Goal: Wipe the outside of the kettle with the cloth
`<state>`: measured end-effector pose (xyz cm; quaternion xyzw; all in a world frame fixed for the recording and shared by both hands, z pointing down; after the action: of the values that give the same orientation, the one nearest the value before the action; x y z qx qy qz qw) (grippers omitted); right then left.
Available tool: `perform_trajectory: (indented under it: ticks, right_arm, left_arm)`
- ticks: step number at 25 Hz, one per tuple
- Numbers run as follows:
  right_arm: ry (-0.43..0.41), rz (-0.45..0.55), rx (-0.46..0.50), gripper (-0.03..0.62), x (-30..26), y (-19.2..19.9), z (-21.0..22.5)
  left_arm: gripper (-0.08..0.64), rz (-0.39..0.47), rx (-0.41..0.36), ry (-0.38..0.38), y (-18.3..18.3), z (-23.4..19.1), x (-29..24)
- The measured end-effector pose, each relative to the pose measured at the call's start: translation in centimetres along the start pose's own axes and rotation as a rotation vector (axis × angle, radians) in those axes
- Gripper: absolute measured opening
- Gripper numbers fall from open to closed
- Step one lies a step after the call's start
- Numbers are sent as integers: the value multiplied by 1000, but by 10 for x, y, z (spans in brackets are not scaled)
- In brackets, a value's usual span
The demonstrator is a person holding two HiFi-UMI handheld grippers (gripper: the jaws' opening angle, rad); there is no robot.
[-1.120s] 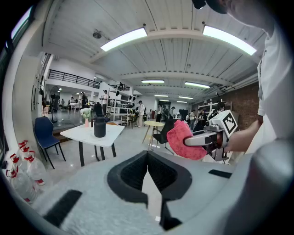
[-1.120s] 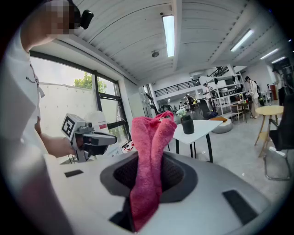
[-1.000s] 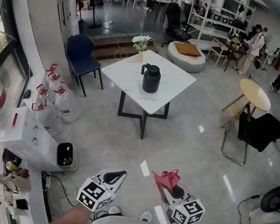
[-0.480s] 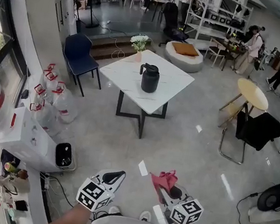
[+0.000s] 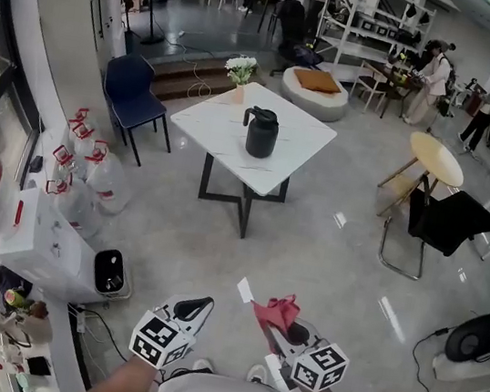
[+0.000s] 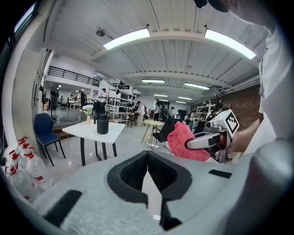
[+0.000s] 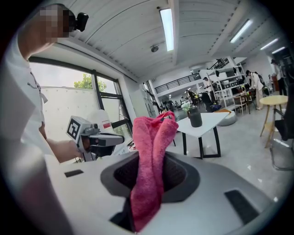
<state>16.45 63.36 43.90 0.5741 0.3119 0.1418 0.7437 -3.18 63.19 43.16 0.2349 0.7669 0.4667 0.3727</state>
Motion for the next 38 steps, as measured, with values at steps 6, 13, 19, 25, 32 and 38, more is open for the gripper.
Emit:
perform_trajectory:
  ticks: [6,13,19,25,32,38]
  right_arm:
    - [72,14,-60,112,-14,2,-7]
    - [97,13,-71,112,-25,1,-21]
    - [118,17,-81,112,-33,-1,-11]
    - [123,31,-103,112,-46,-5,12]
    - [101,43,-134,112,-81,-16,53]
    - [81,54,-132,112,-114,-34,97]
  left_arm:
    - [0,-2,-2,11,6,-24,19]
    - [0,-6,28,10,14,-48,31]
    - [0,-11,26,36,12,-54,19]
    - [0,-34,16,43,6,-63,0]
    - [0,-60,8,29,-13,-90,-36]
    - [0,-77,4,21,-39,-113,-79]
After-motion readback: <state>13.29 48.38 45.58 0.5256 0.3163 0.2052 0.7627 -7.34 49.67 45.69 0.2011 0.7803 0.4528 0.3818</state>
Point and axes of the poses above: the fingertips, and each gripper's own axes: x backward along the fingers, z to its right, y out of its underside, the point moved 4 cm from there along x, backward along the fingers, and after that the axes turned 10 degrees about x, right-handed, at the moved point
